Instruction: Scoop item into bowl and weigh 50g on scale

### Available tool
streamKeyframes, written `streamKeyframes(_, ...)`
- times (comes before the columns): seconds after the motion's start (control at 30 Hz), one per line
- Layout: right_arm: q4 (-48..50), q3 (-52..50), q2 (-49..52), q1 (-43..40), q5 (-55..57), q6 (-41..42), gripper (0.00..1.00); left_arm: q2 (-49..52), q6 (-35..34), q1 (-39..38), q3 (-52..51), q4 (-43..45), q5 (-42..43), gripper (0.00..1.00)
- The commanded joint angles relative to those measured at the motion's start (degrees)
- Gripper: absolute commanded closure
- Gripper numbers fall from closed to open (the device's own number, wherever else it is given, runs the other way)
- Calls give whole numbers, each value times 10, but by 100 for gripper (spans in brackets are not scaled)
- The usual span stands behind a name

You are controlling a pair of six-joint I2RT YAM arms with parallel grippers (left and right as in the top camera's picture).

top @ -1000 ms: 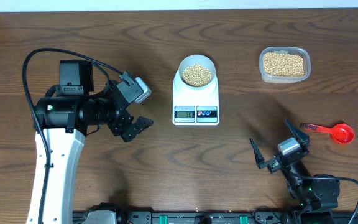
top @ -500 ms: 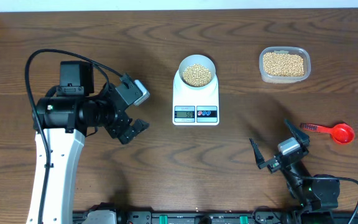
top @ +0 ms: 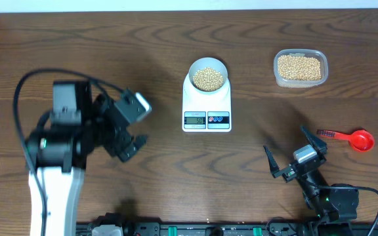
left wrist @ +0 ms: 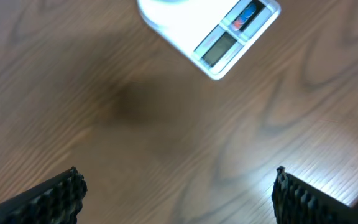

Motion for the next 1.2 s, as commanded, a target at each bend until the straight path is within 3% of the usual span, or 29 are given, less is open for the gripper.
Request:
streamKeyframes(0.0, -2, -2, -3, 3, 6, 7, 1, -101, -1, 1, -63, 4, 113, 2)
streamKeyframes(0.1, -2, -2, -3, 3, 6, 7, 1, -184, -23, 1, -128, 42, 152, 2)
streamKeyframes(0.27, -2, -2, -3, 3, 6, 7, 1, -341, -207, 5, -264, 177, 143, 2)
streamKeyframes(0.57, -2, -2, -3, 3, 6, 7, 1, -547, -446, 9, -465, 362, 61, 2)
streamKeyframes(0.87, -2, -2, -3, 3, 6, 7, 1, -652, -474, 11, -556, 430, -53, 2)
streamKeyframes(1.17, -2, -2, -3, 3, 6, 7, 1, -657, -487, 14, -602, 483, -160, 2)
